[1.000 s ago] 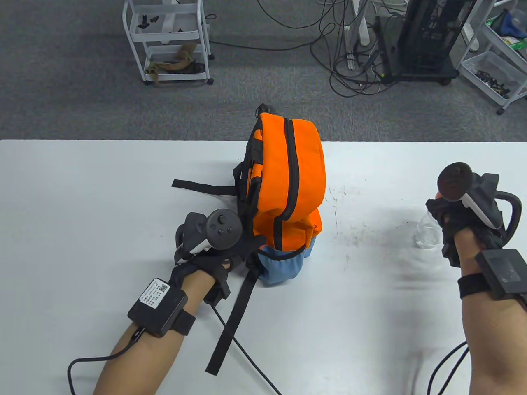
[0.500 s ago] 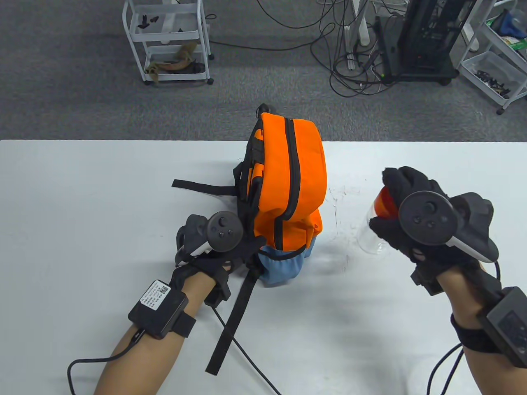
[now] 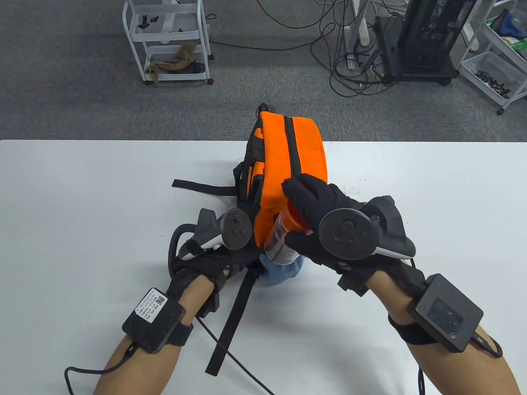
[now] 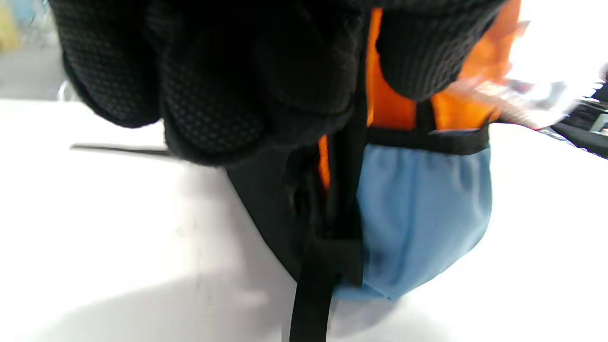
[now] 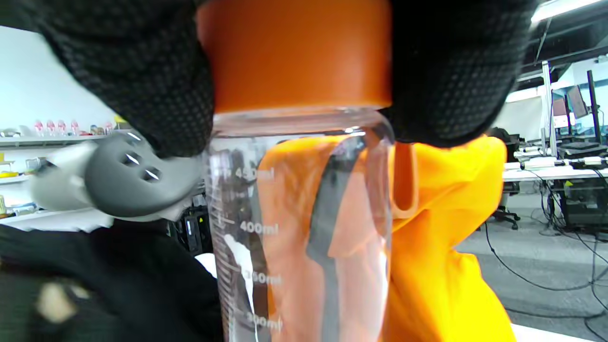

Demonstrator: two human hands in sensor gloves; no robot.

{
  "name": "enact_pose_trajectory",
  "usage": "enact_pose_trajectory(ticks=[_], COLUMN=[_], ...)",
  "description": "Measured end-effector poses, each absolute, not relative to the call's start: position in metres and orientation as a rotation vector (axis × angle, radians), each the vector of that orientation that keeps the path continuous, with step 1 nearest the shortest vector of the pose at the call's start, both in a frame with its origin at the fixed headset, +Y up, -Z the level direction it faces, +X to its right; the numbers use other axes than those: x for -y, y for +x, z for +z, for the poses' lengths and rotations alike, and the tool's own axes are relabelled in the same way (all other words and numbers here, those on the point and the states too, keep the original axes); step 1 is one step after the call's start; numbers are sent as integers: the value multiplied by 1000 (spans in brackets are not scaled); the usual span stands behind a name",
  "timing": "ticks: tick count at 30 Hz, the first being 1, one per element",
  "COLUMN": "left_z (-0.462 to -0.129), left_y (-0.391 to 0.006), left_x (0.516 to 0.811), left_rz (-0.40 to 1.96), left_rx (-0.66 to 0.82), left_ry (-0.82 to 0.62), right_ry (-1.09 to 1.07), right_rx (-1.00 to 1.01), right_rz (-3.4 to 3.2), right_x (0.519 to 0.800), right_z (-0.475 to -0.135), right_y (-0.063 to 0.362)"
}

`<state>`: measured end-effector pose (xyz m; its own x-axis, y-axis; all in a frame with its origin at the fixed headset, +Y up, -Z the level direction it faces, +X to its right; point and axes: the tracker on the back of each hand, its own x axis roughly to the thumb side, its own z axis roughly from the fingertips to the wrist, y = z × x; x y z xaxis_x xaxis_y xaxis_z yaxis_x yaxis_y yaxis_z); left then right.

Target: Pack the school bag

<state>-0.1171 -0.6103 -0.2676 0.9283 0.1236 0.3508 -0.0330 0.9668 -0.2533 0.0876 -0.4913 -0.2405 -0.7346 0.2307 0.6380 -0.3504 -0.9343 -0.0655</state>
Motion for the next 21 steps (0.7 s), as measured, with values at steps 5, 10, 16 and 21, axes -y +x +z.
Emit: enact_pose_trajectory(ticks=[5, 10, 16, 21], left_z=[-259, -274, -266, -259], left_y=[-103, -93, -83, -71], left_x=[618, 670, 674, 668], left_rz=[146, 221, 223, 162], left_rx=[557, 578, 720, 770], left_ry=[-228, -474, -554, -526], right_ry=[968, 1068, 991, 930], right_rx=[186, 240, 244, 288], right_rz=[2692, 2758, 2751, 2788], right_x=[490, 496, 504, 509], right_z=[-240, -244, -253, -251], right_y=[82, 80, 81, 65])
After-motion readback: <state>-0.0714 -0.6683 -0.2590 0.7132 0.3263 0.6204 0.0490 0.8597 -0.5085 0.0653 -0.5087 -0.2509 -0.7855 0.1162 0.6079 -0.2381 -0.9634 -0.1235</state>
